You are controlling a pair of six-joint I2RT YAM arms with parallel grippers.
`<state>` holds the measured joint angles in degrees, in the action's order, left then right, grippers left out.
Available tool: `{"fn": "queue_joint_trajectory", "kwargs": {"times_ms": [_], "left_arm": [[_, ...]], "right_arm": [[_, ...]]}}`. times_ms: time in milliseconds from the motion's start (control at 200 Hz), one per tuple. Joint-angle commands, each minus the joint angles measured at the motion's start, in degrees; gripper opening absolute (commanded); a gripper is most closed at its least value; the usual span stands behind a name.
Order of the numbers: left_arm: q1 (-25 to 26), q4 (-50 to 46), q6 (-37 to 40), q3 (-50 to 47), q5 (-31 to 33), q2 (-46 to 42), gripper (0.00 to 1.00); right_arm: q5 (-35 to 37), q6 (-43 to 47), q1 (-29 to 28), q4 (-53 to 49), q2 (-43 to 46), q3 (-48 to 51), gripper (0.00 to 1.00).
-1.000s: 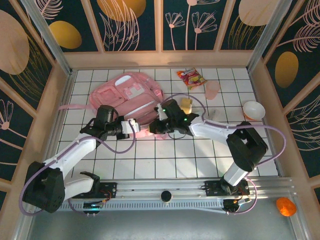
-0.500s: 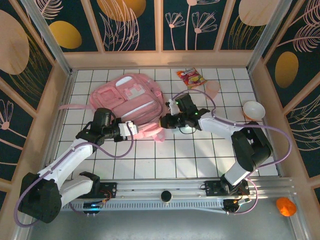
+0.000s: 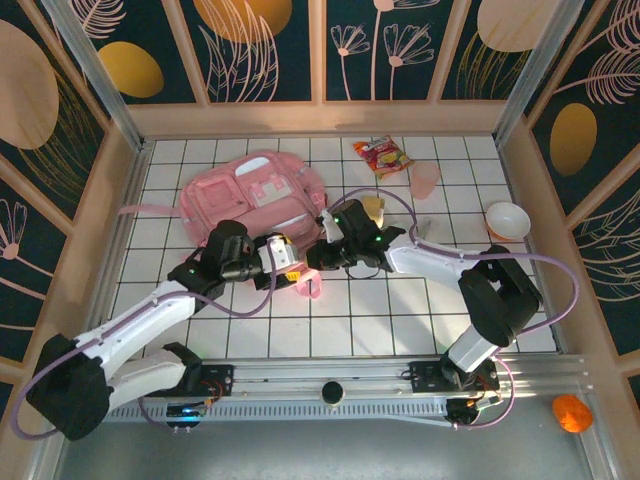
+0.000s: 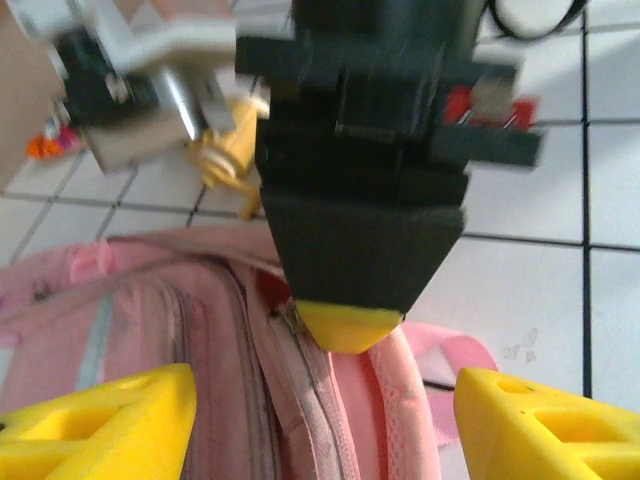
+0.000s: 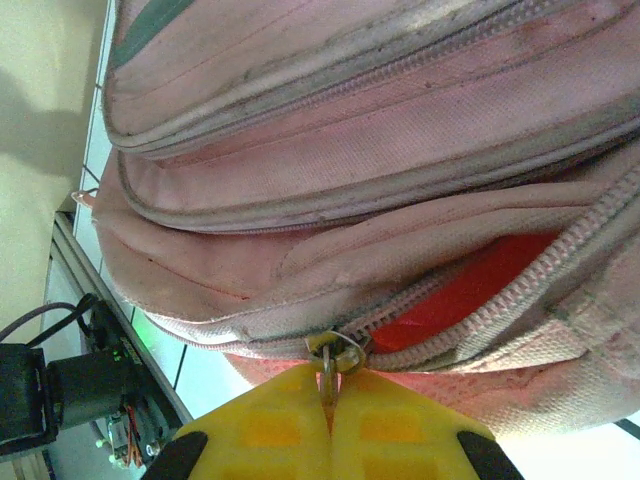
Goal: Pack the student bag
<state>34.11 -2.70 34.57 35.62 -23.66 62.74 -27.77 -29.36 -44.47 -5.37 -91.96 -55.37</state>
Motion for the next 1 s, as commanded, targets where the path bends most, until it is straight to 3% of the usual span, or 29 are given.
{"fn": "queue_joint_trajectory", "kwargs": {"times_ms": [0, 90, 175, 250, 385, 696, 891, 991], "left_arm": [[0.25, 0.18, -1.65, 1.32, 3.89, 3.17, 0.69], [0.20, 0.67, -0.54, 1.02, 4.80, 5.17, 0.67], [0.25, 2.52, -0.55, 0.76, 6.06, 7.11, 0.56], [0.20, 2.96, -0.58, 1.37, 6.46, 8.54, 0.32], [0.22, -2.71, 3.00, 3.12, 6.57, 7.92, 0.00], [0.13, -10.01, 7.41, -2.66, 7.31, -6.60, 0.00], [0.13, -12.60, 6.21, -4.16, 11.96, -10.28, 0.00], [0.08, -13.35, 4.90, -3.51, 11.24, -10.58, 0.01]], "right_arm": [[0.39, -1.30, -0.87, 3.60, 2.75, 0.32, 0.00], [0.09, -1.32, -1.25, 3.96, 3.27, 0.10, 0.00], [-0.10, -1.14, -1.71, 4.08, 3.89, 0.10, 0.00], [0.27, -1.16, -1.73, 3.62, 4.52, 0.29, 0.00], [0.94, -0.89, 0.20, 2.80, 6.30, 1.81, 0.00], [-1.57, 5.49, 15.28, 0.91, 5.96, 4.96, 0.00], [-3.40, 4.95, 13.45, 2.67, 6.23, 4.79, 0.00], [-2.87, 3.03, 8.48, 4.46, 6.61, 5.98, 0.00]]}}
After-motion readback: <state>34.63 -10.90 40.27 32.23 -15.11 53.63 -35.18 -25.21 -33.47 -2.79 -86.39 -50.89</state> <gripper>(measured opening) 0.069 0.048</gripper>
